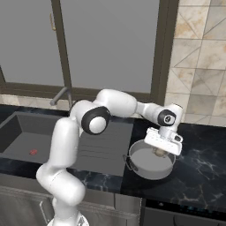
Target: Dump the mushroom from the pot into the sink. Then turn on the water and wash the mushroom. Then turn off the water and put the mushroom back in the pot.
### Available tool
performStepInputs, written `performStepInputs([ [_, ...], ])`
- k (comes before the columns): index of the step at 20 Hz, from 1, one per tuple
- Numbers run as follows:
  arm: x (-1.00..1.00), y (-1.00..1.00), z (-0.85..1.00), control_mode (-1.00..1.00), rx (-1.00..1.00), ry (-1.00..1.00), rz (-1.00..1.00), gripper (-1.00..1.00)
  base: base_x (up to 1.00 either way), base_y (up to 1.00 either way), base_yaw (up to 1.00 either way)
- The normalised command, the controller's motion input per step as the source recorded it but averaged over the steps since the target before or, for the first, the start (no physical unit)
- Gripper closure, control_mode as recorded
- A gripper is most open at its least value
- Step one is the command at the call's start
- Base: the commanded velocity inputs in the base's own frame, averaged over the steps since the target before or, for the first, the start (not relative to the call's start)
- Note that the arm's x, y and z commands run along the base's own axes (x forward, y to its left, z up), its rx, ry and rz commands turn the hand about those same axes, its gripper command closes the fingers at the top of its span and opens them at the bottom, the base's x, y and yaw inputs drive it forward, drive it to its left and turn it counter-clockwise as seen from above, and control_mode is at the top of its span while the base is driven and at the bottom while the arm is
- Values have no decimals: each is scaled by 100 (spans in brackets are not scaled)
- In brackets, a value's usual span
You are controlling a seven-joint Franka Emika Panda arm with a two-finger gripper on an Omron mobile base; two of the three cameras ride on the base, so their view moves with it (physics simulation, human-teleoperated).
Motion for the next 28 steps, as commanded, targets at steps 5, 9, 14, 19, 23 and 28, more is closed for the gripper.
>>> performStepInputs([
  [5,-1,36,-3,-100,0,-9,0,-100,0,0,0],
  [9,3,21,-6,-100,-1,-5,-1,-100,0,0,0],
  [14,0,1,-2,-100,-4,-6,-1,-100,0,0,0],
  [19,0,0,0,-100,-7,-9,-2,-100,0,0,0],
  [23,-8,0,24,-100,-7,-13,-3,-100,0,0,0],
  [28,-37,0,60,-100,-10,-22,-3,-100,0,0,0],
])
